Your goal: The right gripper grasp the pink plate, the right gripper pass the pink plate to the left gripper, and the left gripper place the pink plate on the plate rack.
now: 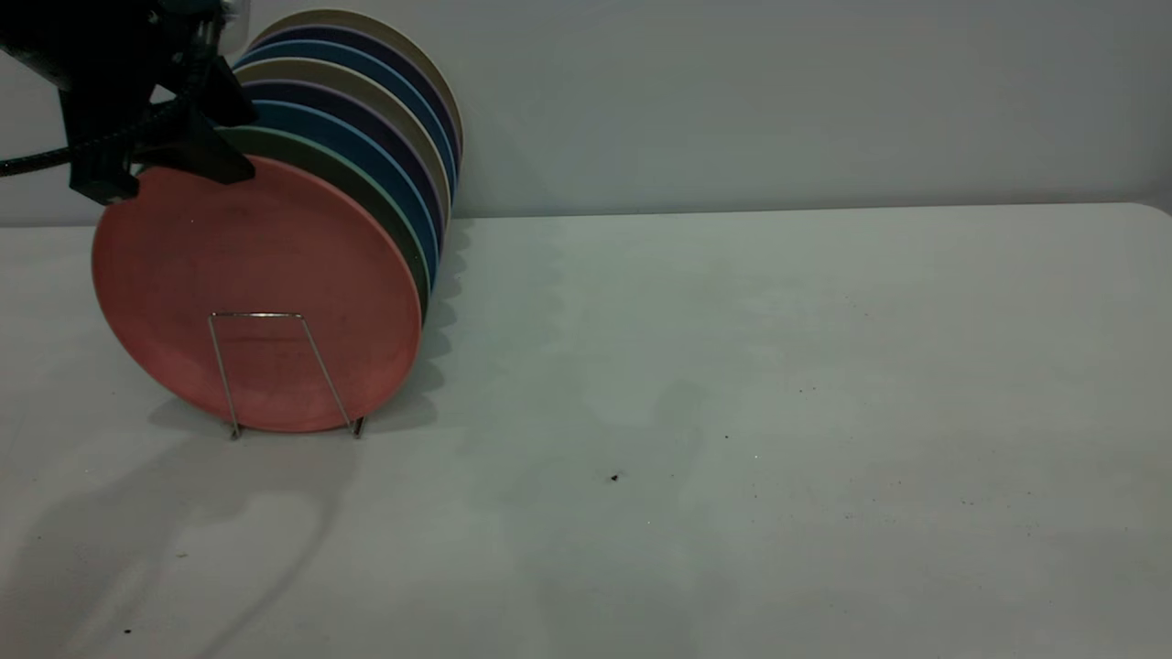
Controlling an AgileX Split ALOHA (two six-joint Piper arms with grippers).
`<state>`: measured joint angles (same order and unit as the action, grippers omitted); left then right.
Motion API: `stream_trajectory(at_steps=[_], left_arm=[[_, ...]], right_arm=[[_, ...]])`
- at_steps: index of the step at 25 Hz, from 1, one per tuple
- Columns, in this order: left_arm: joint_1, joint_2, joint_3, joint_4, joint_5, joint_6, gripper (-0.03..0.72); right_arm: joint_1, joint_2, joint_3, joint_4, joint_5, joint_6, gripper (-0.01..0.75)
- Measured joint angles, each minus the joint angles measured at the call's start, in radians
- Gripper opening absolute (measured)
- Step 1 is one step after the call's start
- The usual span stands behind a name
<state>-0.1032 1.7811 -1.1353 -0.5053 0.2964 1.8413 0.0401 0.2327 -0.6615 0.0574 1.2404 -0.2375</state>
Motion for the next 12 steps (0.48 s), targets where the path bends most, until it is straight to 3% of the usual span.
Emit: stream_trajectory(at_steps=[7, 12], left_arm=[[0.000, -0.032, 0.000, 0.000, 0.024, -0.046, 0.430], [0.000, -0.224, 0.000, 0.005, 0.155, -0.332, 0.431]], right_arm=[[0.000, 0.000, 0.000, -0.004, 0.000, 0.000, 0.243], [0.000, -0.002, 0.057, -0.002, 0.000, 0.035, 0.243]])
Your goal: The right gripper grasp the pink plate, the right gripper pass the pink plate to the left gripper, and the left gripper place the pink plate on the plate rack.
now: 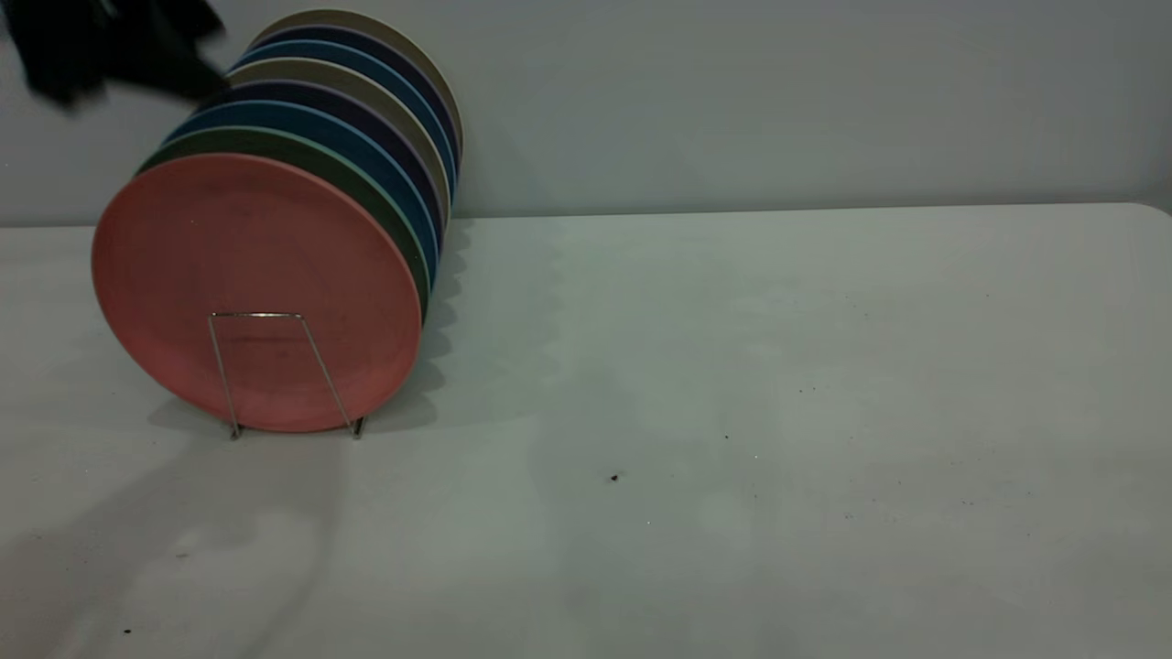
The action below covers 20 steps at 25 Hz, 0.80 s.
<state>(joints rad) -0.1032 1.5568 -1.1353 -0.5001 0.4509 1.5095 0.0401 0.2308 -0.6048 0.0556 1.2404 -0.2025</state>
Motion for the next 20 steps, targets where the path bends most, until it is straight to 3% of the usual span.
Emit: stream_trajectory(at_steps=[4, 9, 13, 17, 20], left_arm=[[0.000, -0.215, 0.000, 0.046, 0.154, -0.316, 0.431], [0.000, -0.455, 0.000, 0.215, 0.484, -0.708, 0.431], [0.000, -0.613, 0.000, 0.363, 0.711, -1.012, 0.431], [0.000, -0.714, 0.011, 0.465, 0.716, -1.235, 0.431], [0.000, -0.789, 0.092, 0.484, 0.716, -1.350, 0.452]], right_arm=[[0.000, -0.001, 0.080, 0.001, 0.000, 0.015, 0.243], [0.006, -0.003, 0.119, 0.000, -0.089, 0.047, 0.243], [0.054, -0.003, 0.131, -0.015, -0.105, 0.073, 0.244], [0.111, -0.003, 0.133, -0.025, -0.107, 0.092, 0.304], [0.120, -0.003, 0.133, -0.025, -0.108, 0.096, 0.392]])
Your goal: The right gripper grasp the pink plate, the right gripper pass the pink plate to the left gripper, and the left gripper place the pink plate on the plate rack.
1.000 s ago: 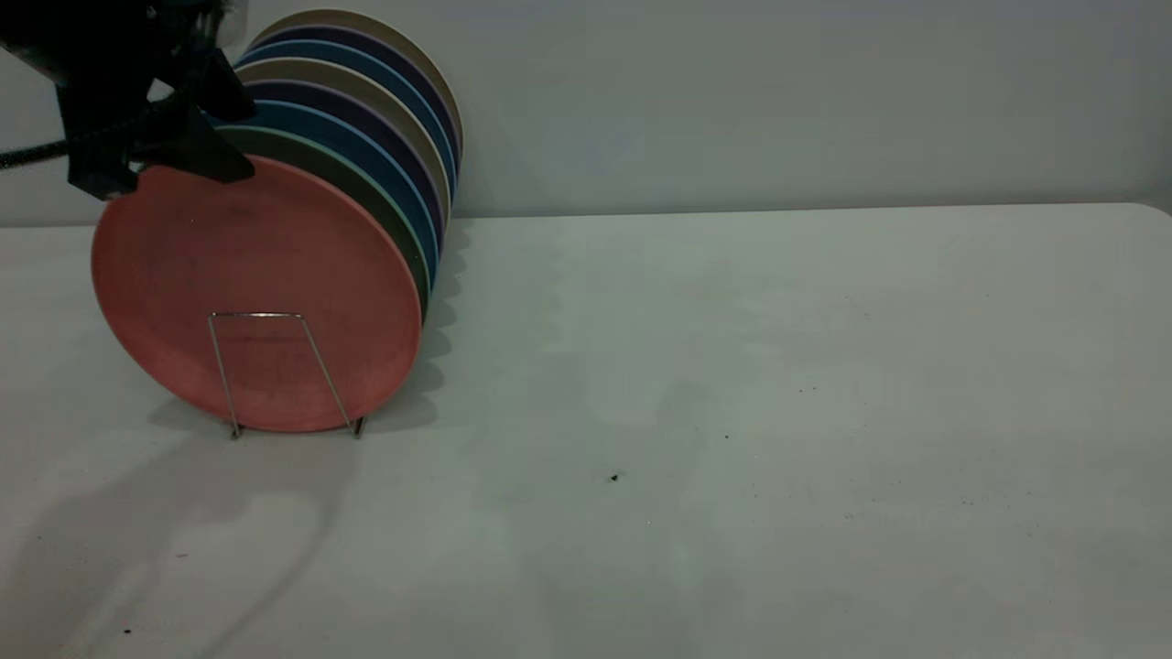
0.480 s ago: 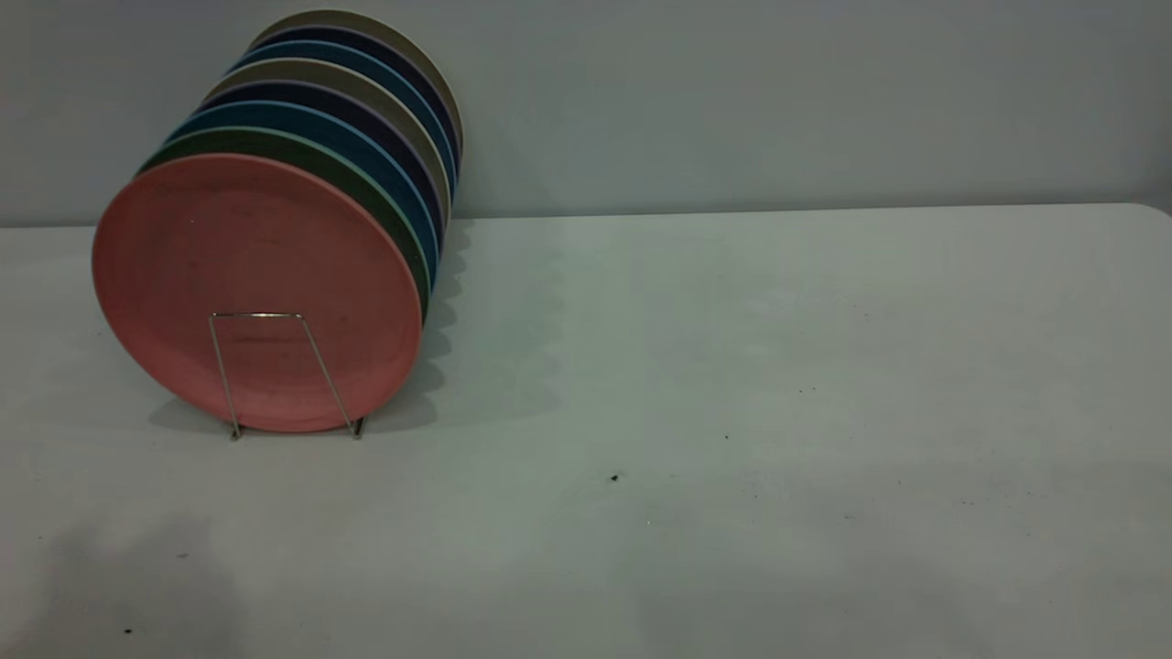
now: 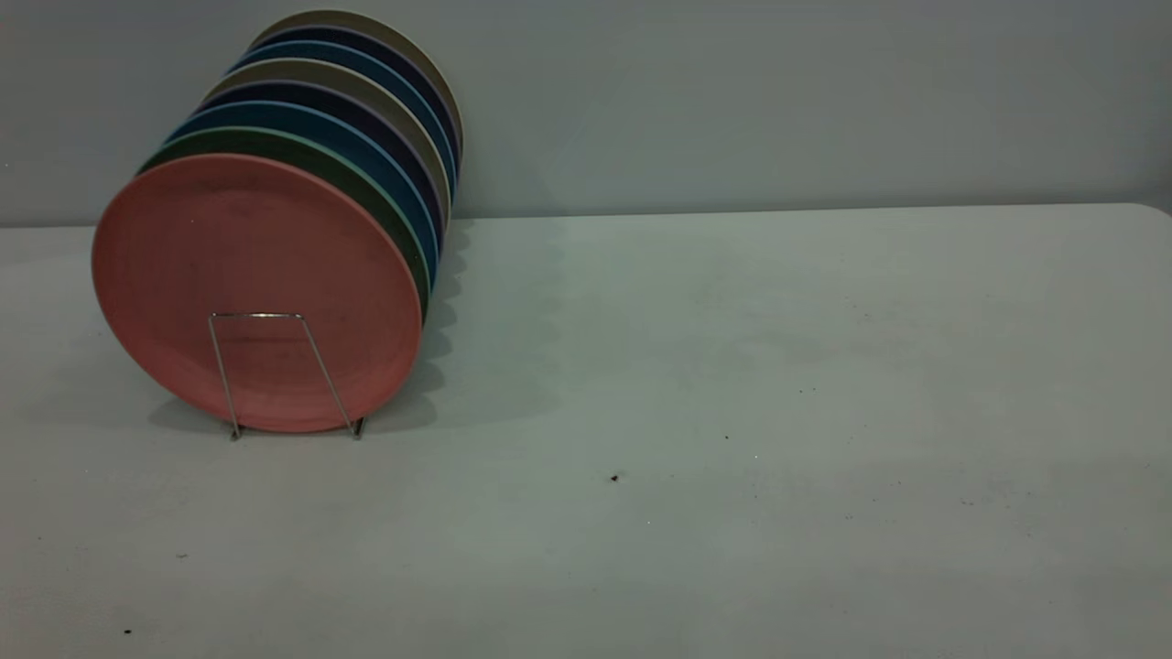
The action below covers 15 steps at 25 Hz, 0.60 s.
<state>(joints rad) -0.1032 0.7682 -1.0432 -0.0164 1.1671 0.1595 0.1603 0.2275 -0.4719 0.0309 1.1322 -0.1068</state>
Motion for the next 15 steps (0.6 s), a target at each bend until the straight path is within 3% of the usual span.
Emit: stream_trajectory(at_steps=[3, 8, 15], left_arm=[[0.000, -0.078, 0.157, 0.005, 0.000, -0.028, 0.476], [0.000, -0.208, 0.400, 0.005, -0.006, -0.068, 0.490], [0.000, -0.373, 0.555, 0.003, -0.044, -0.069, 0.491]], right_arm=[[0.000, 0.000, 0.000, 0.009, 0.000, 0.000, 0.444], [0.000, 0.000, 0.000, 0.011, 0.000, 0.001, 0.454], [0.000, 0.000, 0.000, 0.011, 0.000, 0.001, 0.436]])
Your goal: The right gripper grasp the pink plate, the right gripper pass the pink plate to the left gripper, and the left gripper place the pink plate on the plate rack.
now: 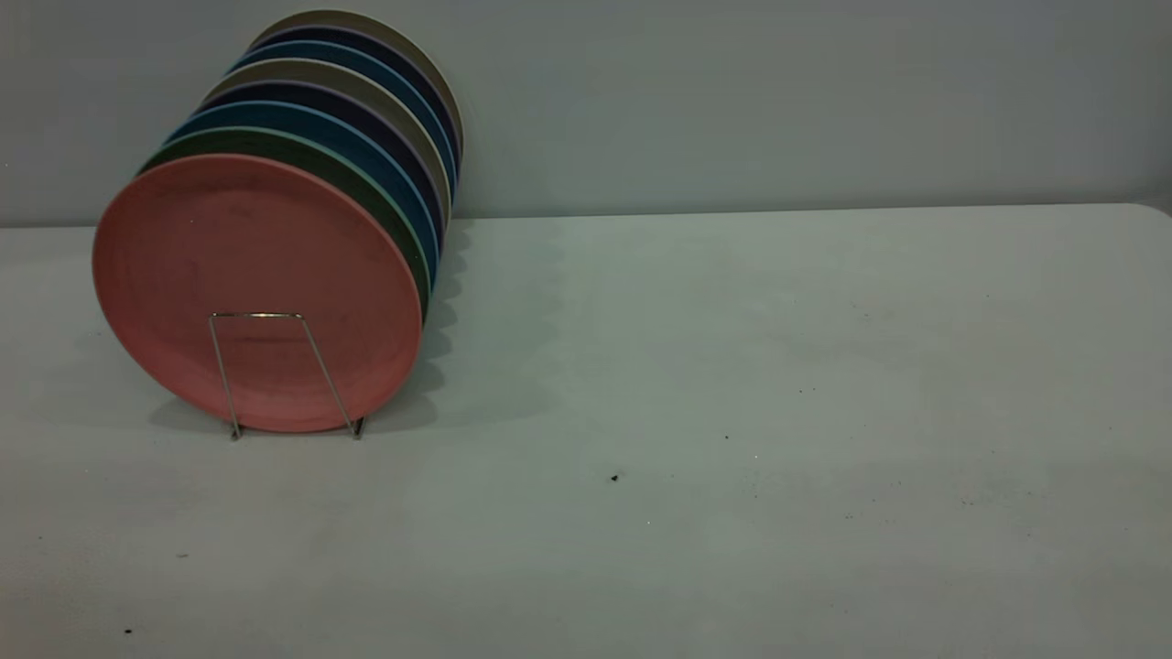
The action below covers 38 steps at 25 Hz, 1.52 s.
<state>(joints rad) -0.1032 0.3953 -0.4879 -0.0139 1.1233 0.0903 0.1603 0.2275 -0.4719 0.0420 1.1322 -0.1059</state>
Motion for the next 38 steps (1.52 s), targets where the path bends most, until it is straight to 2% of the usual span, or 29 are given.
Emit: stream_trajectory(at_steps=[7, 12, 17, 23, 27, 38], left_arm=[[0.000, -0.124, 0.002, -0.001, -0.007, -0.004, 0.491], [0.000, -0.184, 0.002, -0.001, -0.007, -0.004, 0.491], [0.000, -0.201, 0.002, -0.001, -0.007, -0.004, 0.491], [0.051, -0.301, 0.002, -0.001, -0.006, -0.005, 0.492], [0.091, -0.409, 0.002, -0.001, 0.004, -0.005, 0.492], [0.092, -0.418, 0.002, -0.004, 0.014, -0.007, 0.493]], right_arm=[[-0.003, -0.019, 0.000, 0.001, 0.000, 0.000, 0.384], [-0.069, -0.175, 0.000, 0.013, 0.000, 0.000, 0.342], [-0.096, -0.244, -0.001, 0.018, 0.008, 0.000, 0.297], [-0.105, -0.244, 0.000, 0.018, 0.008, 0.000, 0.239], [-0.105, -0.244, 0.000, 0.018, 0.008, 0.000, 0.229], [-0.105, -0.244, 0.000, 0.018, 0.008, 0.000, 0.232]])
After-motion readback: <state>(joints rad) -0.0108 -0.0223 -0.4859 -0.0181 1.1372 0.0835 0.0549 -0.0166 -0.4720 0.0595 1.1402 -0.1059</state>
